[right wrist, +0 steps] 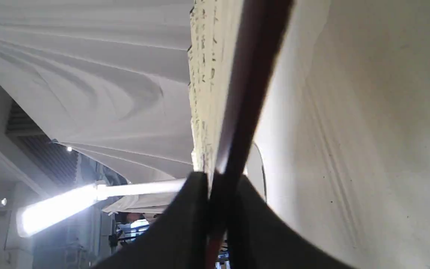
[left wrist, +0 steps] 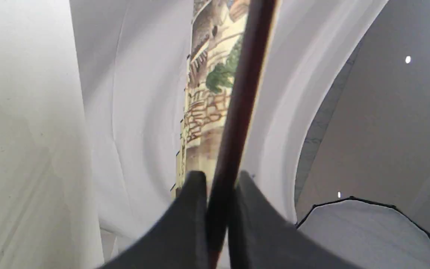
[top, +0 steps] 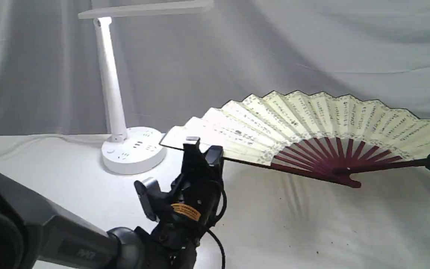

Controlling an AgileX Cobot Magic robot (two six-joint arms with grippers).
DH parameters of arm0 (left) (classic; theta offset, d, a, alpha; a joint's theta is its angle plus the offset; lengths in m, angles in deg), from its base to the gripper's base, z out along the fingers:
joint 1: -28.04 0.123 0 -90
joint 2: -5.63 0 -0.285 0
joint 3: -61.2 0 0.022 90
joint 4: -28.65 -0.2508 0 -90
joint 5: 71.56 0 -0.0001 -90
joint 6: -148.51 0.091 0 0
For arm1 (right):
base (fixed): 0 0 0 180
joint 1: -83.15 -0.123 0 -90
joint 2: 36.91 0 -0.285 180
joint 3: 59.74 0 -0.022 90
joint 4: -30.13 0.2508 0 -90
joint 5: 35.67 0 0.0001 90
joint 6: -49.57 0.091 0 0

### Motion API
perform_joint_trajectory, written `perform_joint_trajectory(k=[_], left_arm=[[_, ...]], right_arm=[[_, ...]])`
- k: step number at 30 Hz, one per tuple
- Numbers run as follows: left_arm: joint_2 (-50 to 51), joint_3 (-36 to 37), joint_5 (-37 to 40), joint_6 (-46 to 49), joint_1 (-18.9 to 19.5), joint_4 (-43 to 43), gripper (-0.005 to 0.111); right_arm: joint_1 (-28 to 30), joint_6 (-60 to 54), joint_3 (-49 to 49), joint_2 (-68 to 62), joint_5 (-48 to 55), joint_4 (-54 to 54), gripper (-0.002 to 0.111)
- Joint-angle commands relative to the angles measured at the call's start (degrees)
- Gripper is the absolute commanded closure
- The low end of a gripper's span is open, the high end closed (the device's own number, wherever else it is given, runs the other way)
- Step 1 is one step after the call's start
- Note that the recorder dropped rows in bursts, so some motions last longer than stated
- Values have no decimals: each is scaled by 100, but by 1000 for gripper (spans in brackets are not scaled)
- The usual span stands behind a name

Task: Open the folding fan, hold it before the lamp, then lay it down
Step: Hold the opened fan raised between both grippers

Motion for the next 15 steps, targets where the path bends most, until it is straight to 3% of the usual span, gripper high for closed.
perform_joint_trajectory(k=[1, 10, 15], left_arm=[[-208, -28, -443, -128, 104, 910, 107], [-376, -15, -443, -155, 104, 1111, 107], [-606, 458, -443, -155, 104, 1547, 107]], right_arm=[[118, -104, 15, -22, -445, 22, 108], [-184, 76, 15, -22, -445, 22, 108], [-534, 167, 15, -22, -445, 22, 108]])
